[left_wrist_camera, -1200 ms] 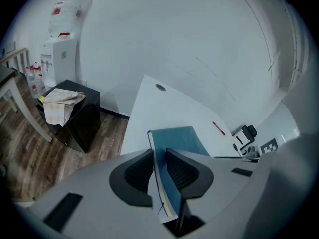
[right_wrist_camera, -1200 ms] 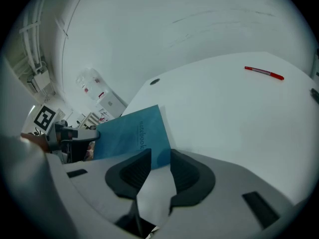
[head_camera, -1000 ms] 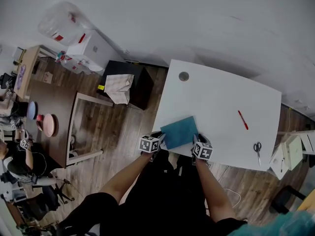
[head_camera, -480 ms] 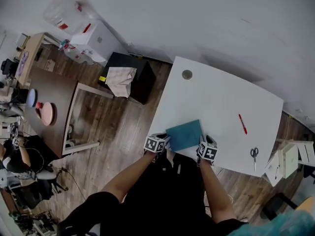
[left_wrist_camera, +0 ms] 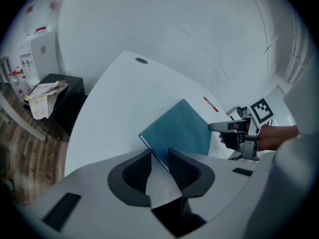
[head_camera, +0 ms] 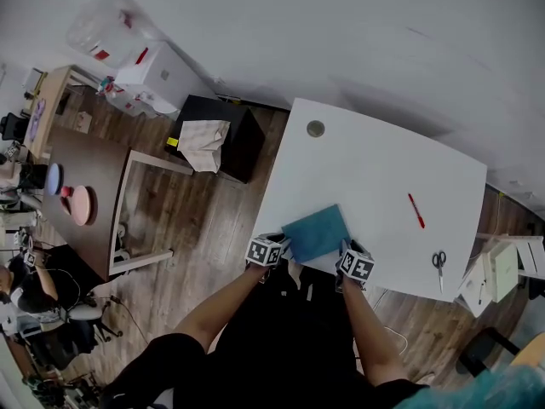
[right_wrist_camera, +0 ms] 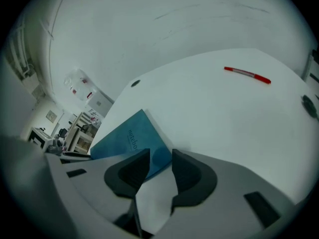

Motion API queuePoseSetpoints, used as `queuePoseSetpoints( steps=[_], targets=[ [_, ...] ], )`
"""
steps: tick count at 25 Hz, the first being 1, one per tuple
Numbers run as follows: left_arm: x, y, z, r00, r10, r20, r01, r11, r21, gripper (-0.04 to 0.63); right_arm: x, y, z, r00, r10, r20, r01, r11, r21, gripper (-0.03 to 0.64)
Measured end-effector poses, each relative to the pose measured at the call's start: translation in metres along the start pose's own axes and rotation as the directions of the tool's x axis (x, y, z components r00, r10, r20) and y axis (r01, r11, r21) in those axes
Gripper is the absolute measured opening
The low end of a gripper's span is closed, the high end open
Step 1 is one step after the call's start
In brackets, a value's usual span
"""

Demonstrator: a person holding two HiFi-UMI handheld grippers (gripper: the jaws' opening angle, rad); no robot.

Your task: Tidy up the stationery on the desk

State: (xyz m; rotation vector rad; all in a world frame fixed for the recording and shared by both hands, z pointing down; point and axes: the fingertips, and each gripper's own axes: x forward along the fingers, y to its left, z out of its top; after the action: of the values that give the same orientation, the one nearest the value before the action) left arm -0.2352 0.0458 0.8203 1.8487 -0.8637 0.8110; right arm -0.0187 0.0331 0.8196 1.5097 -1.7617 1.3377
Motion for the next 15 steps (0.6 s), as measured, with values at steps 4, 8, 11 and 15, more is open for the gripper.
queuePoseSetpoints(
  steps=[4,8,11,15],
  targets=[
    [0.001,-0.013,-0.012,0.997,-0.049,-0.061,0.054,0.995,0.081,0.118,0.009,0.003,0.031,0.999,0.009,0.037,-0.007,0.998,-0.065,0.144],
    [0.007,-0.031,-0.029,0.985,-0.102,-0.139,0.121,0.983,0.141,0.118,0.035,0.004,0.061,0.999,0.032,0.031,-0.029,0.995,-0.094,0.144],
    [0.010,-0.043,-0.035,0.981,-0.115,-0.154,0.137,0.980,0.143,0.118,0.043,0.006,0.074,0.999,0.032,0.008,-0.031,0.990,-0.141,0.144],
    [0.009,-0.043,-0.040,0.983,-0.119,-0.138,0.133,0.986,0.098,0.117,0.038,0.009,0.069,0.999,0.043,-0.007,-0.043,0.981,-0.190,0.144]
  ],
)
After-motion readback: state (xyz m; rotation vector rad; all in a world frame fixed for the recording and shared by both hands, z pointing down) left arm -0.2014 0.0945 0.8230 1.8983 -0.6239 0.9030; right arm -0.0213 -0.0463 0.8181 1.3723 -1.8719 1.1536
